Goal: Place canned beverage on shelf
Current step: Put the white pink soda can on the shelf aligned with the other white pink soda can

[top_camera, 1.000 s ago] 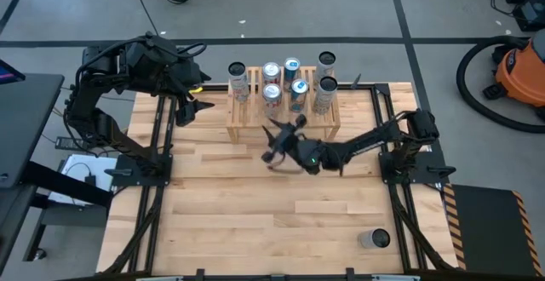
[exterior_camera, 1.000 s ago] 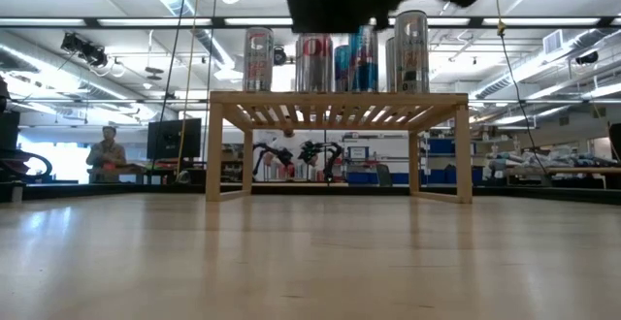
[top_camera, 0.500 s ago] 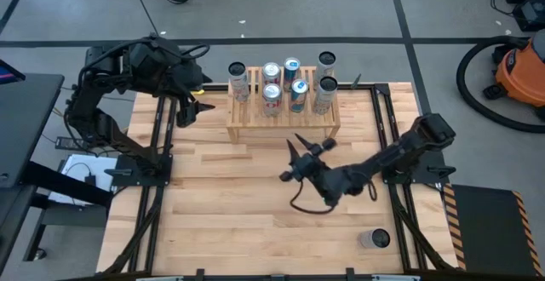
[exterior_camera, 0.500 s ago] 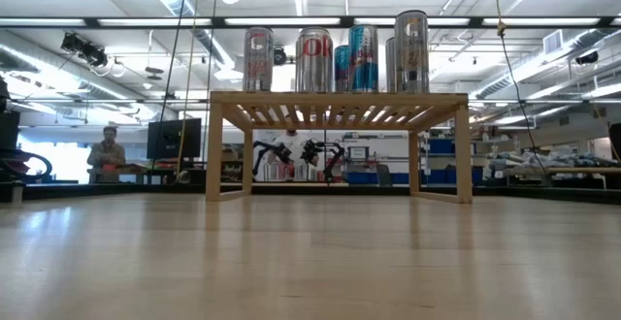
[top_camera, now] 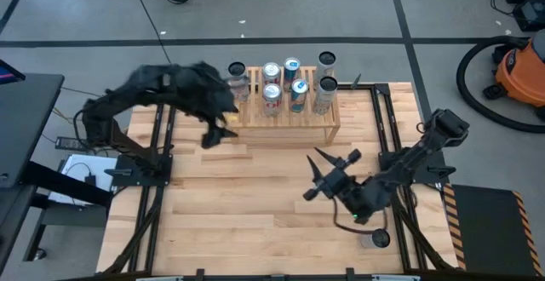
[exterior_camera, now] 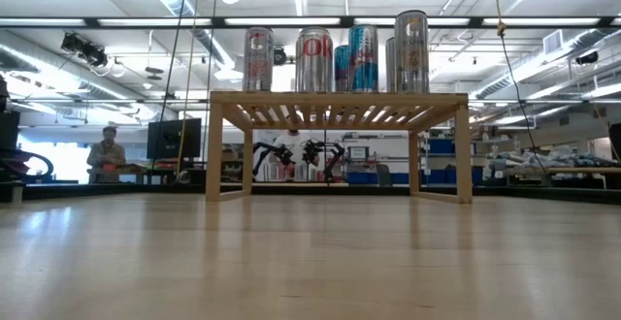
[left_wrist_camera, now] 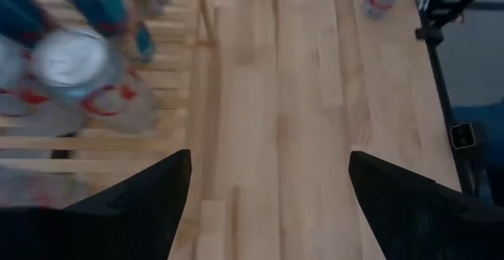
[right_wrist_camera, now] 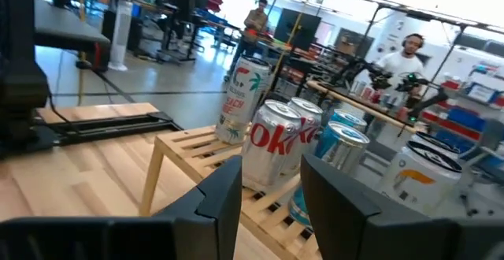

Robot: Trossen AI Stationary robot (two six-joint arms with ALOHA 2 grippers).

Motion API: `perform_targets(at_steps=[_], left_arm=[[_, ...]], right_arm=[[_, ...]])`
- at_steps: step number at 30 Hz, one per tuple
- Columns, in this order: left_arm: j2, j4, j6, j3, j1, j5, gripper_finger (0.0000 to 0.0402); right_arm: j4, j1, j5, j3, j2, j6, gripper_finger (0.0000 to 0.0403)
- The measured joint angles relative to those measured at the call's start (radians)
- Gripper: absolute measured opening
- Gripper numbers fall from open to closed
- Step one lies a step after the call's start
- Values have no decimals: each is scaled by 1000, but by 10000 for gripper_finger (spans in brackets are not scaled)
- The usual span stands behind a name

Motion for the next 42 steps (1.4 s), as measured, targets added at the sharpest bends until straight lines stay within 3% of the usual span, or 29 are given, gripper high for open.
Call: perform_targets(at_steps=[10, 18, 27, 33, 42], left_arm=[[-1, 316, -73, -254, -115, 0, 346], [-1, 531, -153, -351, -224, -2, 346], [-1, 631, -163, -363, -312, -52, 346], [-1, 696, -176, -363, -339, -62, 346], [-1, 726, -206, -363, -355, -63, 346]], right_arm=[[1, 141, 1, -161, -189, 155, 139], [0, 270, -1, -275, -307, 119, 140], [1, 432, -3, -425, -460, 80, 137], [0, 539, -100, -537, -562, 208, 136], [0, 691, -110, -618, -582, 325, 136]])
